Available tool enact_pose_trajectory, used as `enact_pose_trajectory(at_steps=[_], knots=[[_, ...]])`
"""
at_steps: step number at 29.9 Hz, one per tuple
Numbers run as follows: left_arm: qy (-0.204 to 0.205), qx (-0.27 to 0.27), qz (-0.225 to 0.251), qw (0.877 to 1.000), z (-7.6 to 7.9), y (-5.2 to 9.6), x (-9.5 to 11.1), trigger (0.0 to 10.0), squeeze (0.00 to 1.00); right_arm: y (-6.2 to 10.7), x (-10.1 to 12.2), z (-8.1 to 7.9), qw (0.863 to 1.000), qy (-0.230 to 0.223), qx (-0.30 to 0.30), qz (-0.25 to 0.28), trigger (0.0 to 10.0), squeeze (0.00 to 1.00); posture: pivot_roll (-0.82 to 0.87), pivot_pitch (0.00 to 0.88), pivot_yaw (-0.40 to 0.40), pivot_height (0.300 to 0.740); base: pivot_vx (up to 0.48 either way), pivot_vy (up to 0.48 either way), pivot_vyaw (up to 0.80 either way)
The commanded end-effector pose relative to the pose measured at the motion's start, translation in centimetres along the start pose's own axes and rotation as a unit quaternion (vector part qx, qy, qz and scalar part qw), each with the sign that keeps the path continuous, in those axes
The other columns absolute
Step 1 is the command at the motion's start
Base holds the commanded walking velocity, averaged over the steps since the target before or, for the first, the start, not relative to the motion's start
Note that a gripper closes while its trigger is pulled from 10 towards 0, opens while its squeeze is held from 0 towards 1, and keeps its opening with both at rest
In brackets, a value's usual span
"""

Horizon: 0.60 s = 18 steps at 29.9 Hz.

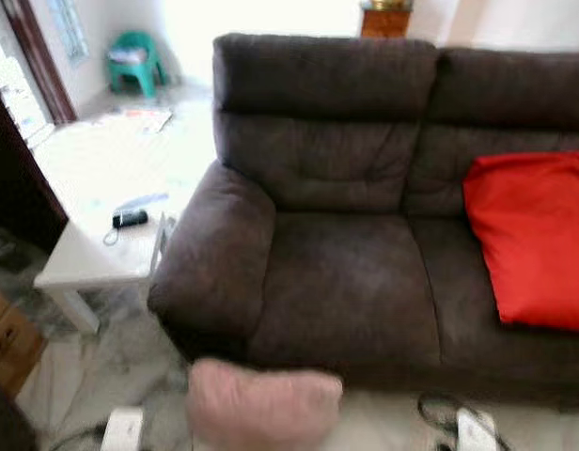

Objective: Move the pillow to the sofa from floor

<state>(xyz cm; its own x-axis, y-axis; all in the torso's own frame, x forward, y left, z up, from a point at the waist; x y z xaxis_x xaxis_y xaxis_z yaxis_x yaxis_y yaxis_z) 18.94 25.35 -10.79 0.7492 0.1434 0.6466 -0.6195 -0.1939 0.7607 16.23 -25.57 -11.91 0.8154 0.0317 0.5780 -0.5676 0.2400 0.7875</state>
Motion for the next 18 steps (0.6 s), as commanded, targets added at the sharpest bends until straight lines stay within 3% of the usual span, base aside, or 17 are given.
enact_pose_trajectory(at_steps=[1, 12, 18], knots=[[0.004, 0.008, -0.002, 1.0, -0.67, 0.02, 0.1, 10.0, 0.0, -0.15, 0.62, -0.5, 1.0, -0.007, 0.005, 0.008, 10.0, 0.0, 0.09, 0.021, 0.004, 0.74, 0.0, 0.304, 0.0], [0.003, 0.009, -0.002, 1.0, -0.74, 0.04, 0.06, 10.0, 0.0, -0.16, 0.71, -0.62, 1.0, -0.009, 0.007, 0.009, 10.0, 0.0, 0.09, 0.022, 0.006, 0.74, 0.0, 0.303, 0.0], [0.002, 0.01, 0.0, 1.0, -0.8, 0.04, 0.13, 10.0, 0.0, -0.17, 0.82, -0.66, 1.0, -0.011, 0.007, 0.013, 10.0, 0.0, 0.09, 0.022, 0.004, 0.74, 0.0, 0.0, 0.0]])
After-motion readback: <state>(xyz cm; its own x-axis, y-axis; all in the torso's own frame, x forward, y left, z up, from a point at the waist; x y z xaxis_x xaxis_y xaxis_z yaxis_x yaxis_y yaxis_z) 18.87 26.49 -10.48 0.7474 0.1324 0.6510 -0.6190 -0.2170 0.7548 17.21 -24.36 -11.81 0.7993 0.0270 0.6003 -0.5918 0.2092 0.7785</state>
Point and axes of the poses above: a point about 5 cm out from each wrist's last joint towards the gripper, its own y axis pointing back from the gripper into the wrist, its own x axis along the axis of the wrist's last joint, z = x × y, the point moved 4 cm from there along -y, pointing out of the wrist towards the gripper, and after that the axes turned 12 degrees about y, right-handed, at the moved point
